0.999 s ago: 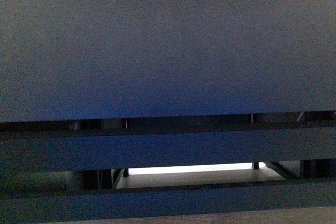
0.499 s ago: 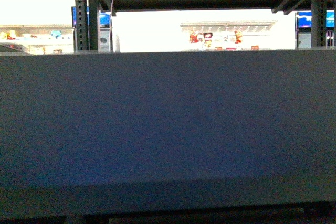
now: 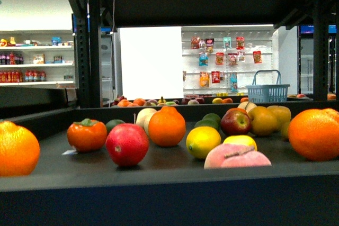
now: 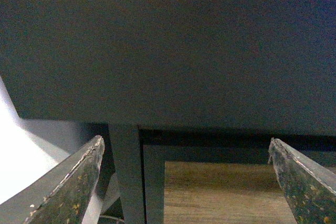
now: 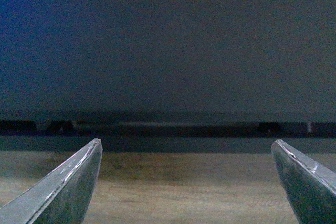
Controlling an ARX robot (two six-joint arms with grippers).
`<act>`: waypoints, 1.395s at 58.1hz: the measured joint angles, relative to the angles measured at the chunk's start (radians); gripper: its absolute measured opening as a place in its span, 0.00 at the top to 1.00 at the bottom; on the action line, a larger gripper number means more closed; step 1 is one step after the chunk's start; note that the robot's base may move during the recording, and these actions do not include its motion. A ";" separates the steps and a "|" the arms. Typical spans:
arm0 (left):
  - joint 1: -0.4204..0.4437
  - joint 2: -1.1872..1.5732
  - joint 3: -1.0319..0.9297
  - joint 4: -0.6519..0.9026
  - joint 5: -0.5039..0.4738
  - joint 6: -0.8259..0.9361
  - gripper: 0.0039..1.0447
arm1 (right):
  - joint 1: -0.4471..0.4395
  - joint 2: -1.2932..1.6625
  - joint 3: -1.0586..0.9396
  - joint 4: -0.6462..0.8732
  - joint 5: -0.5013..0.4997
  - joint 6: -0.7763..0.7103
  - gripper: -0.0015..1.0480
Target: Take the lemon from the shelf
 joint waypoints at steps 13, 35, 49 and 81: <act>0.000 0.000 0.000 0.000 0.000 0.000 0.08 | 0.000 0.000 0.000 0.000 0.000 0.000 0.07; 0.000 0.000 0.000 0.000 0.000 0.000 0.08 | 0.000 0.000 0.000 0.000 0.000 0.000 0.07; 0.000 0.000 0.000 0.000 -0.001 0.000 0.08 | 0.000 0.000 0.000 0.000 0.001 0.000 0.07; 0.000 0.000 0.000 0.000 0.000 0.000 0.08 | 0.000 0.000 0.000 0.000 0.000 0.000 0.07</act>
